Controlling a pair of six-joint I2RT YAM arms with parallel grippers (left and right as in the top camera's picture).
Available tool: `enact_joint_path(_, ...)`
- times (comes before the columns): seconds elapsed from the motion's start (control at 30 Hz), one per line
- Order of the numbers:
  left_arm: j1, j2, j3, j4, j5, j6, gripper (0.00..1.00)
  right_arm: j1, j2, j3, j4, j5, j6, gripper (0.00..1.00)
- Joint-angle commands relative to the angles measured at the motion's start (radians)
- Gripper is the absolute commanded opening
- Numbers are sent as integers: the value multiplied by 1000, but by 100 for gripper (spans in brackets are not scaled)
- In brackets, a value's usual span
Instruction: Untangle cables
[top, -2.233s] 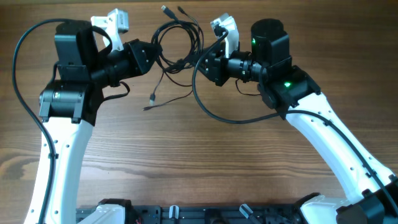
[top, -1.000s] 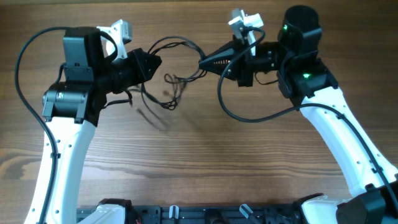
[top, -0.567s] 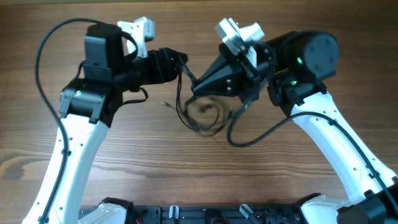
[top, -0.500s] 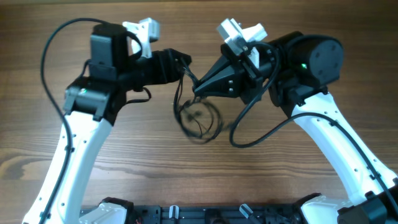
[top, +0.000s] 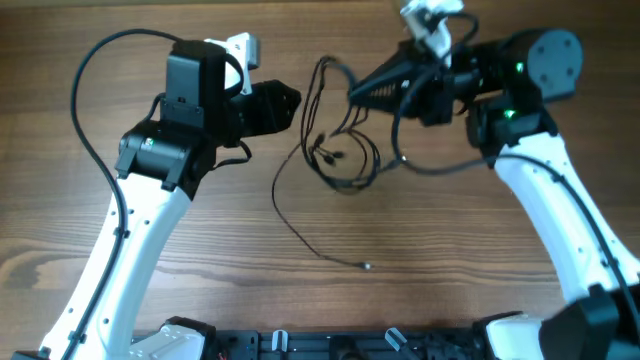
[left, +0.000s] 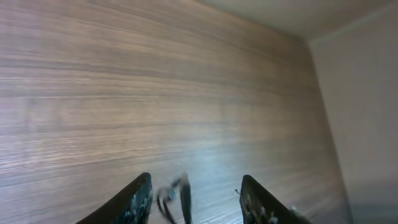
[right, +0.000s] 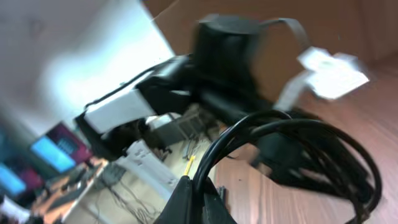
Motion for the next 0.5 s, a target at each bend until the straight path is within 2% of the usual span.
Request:
enact_joint_path(0.0,7,-3,14,0,11,-11,52,-11,67,12,-2,-63,-2,4)
enact_joint_path(0.13,-21,0,14,-3,116,-5,54,8,105,12,-2,-63,-15,4)
enact_joint_path(0.23,-87,11,14,5,118,20,58,16,105,12,14,-63,-5,4)
enact_joint_path(0.37,-164,41,14,26,-38,48,61,24,105,12,147,-63,137,4)
enact_joint_path(0.47,-185,67,14,48,-82,68,62,24,105,12,294,-63,248,4)
